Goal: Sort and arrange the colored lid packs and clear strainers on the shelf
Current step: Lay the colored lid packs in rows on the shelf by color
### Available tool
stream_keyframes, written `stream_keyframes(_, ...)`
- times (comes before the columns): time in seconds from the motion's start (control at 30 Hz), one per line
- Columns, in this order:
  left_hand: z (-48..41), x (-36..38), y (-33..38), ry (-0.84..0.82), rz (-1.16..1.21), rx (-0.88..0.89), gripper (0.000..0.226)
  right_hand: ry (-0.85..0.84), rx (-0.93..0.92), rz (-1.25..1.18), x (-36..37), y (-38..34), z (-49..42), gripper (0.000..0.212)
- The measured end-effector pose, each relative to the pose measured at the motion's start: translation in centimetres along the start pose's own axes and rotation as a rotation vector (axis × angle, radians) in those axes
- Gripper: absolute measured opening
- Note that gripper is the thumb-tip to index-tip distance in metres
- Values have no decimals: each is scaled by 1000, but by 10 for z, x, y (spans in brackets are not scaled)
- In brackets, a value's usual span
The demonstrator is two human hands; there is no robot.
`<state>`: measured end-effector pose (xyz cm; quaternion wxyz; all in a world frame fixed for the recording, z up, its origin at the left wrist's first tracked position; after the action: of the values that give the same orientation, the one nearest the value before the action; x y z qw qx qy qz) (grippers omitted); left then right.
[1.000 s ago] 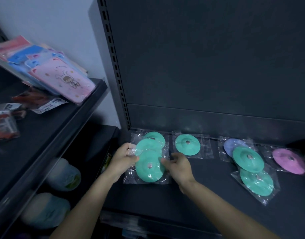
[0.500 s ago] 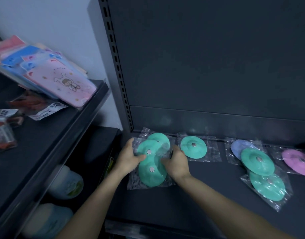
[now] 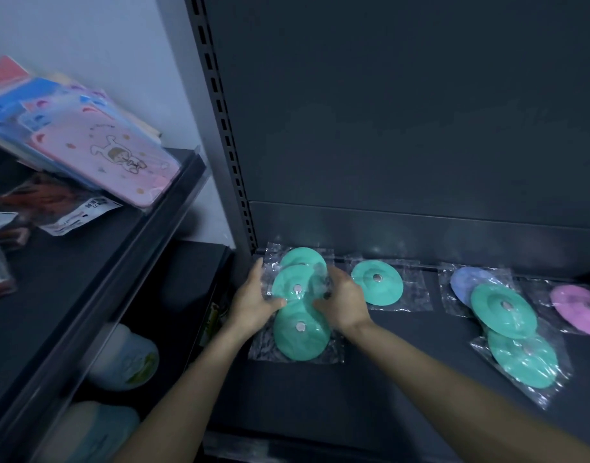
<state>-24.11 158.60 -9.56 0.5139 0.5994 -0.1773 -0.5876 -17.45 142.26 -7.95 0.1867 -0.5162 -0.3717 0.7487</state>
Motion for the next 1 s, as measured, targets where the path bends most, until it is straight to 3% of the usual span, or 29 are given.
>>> stream_keyframes(0.13,5,-8,-3,3,-50,22,95,-108,-35,112,-4,4,19,78)
stream_keyframes(0.23,8,-6,-12,-36,-63,32,95,-237,-55,212,1,9,34,92)
stream_keyframes(0.63,1,-6,-13,-27,-71,-5,57,-230,-129,318,25,1,42,85)
stream_keyframes(1.0,14,-10,14,104,-270,92,63,-199,-143,227,2,2,48,82)
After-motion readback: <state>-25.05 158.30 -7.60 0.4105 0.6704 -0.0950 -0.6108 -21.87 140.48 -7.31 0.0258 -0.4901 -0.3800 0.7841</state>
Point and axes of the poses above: each hand's wrist, its own z-axis away from the middle knuckle, its own x-axis out of the palm, y = z × x, the point moved 7 cm from there along -z, towards the middle knuckle, and after that the axes turned 3 degrees about -z, right-handed, at the moved point
